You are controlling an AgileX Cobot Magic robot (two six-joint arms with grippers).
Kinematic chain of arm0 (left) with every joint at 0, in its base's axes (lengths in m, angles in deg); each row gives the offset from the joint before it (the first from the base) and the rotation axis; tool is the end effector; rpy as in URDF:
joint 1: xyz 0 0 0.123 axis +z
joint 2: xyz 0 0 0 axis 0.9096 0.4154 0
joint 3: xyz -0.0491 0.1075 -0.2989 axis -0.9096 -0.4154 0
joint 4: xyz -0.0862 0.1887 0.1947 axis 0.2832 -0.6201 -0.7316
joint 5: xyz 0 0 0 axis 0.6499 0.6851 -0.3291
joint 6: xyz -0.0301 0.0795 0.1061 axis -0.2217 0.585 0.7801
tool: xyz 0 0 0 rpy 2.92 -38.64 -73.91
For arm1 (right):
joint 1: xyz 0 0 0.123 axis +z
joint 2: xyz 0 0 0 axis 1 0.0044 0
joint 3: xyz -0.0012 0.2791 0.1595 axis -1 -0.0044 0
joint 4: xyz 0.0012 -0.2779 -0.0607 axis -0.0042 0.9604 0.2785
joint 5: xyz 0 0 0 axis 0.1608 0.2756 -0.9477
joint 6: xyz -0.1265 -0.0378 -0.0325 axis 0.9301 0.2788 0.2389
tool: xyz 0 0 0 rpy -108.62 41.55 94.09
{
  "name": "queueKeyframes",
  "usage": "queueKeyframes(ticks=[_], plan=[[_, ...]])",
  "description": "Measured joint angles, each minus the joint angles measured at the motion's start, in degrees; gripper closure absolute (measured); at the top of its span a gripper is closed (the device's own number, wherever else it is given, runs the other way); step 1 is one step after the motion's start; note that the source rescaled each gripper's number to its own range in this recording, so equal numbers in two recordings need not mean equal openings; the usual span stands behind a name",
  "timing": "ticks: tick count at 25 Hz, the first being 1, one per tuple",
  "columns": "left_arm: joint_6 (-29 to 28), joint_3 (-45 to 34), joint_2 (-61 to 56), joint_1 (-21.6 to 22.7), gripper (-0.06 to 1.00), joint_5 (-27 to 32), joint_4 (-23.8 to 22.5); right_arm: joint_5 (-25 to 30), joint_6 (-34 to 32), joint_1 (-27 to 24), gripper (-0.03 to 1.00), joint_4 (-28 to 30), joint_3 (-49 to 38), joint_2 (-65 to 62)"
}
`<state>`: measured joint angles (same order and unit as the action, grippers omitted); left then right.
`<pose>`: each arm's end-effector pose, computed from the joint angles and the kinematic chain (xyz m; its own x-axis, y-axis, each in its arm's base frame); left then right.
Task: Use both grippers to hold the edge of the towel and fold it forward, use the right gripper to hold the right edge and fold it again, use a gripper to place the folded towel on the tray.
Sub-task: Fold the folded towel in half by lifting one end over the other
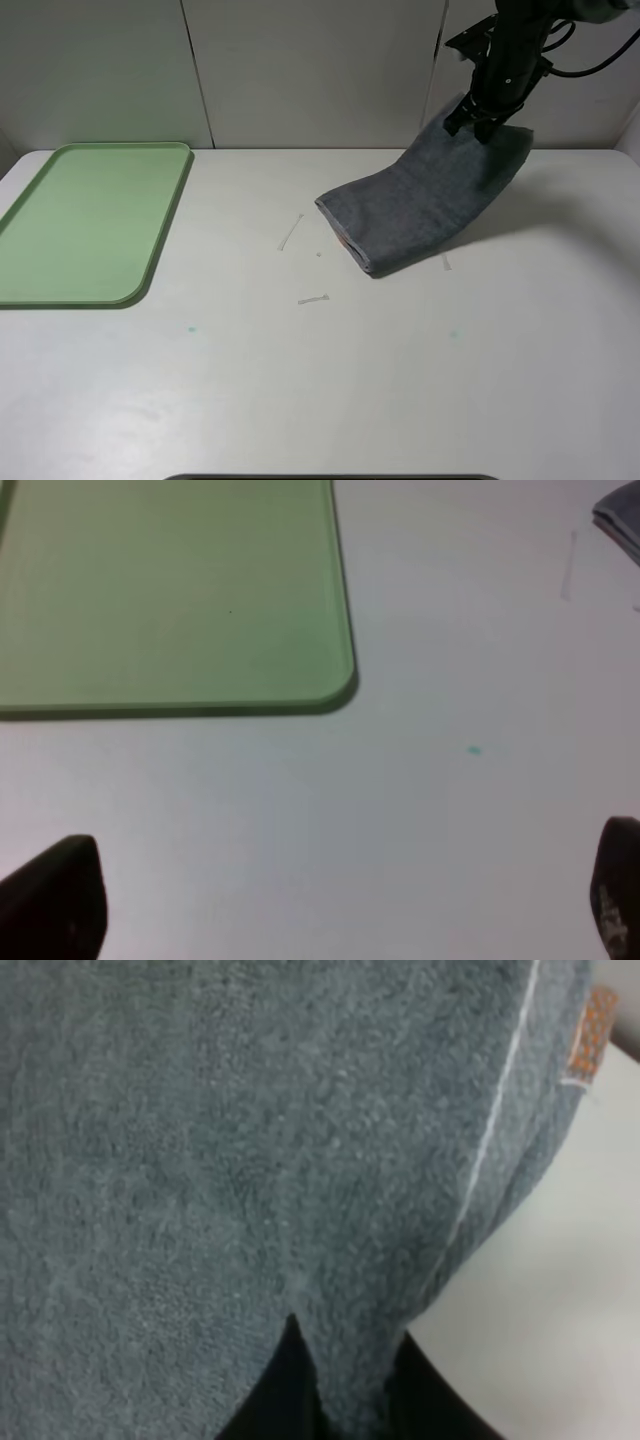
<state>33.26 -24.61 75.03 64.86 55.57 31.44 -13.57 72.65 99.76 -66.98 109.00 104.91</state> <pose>0.0282 -0.0057 0.2699 -0.4577 -0.0543 -0.8874 0.0182 0.9974 -0.0704 0.5525 0.0701 0.1869 -0.7925 -0.5529 -0.2573 -0.4698 0.8225 -0.3206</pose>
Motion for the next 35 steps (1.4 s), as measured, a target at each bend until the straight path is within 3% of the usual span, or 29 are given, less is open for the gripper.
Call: queueKeyframes(ticks=[5,12,27,35], plan=[[0.0,0.0,0.0,0.0,-0.03,0.0,0.0,0.2,0.0,0.0,0.89,1.1,0.0,-1.7],[0.0,0.0,0.0,0.0,-0.03,0.0,0.0,3.7,-0.3,0.5,0.89,-2.8,0.0,-2.6],[0.0,0.0,0.0,0.0,-0.03,0.0,0.0,4.9,-4.0,12.5,0.89,-1.4,0.0,0.2],[0.0,0.0,0.0,0.0,-0.03,0.0,0.0,7.8,-4.7,15.2,0.89,-2.0,-0.2,1.1]])
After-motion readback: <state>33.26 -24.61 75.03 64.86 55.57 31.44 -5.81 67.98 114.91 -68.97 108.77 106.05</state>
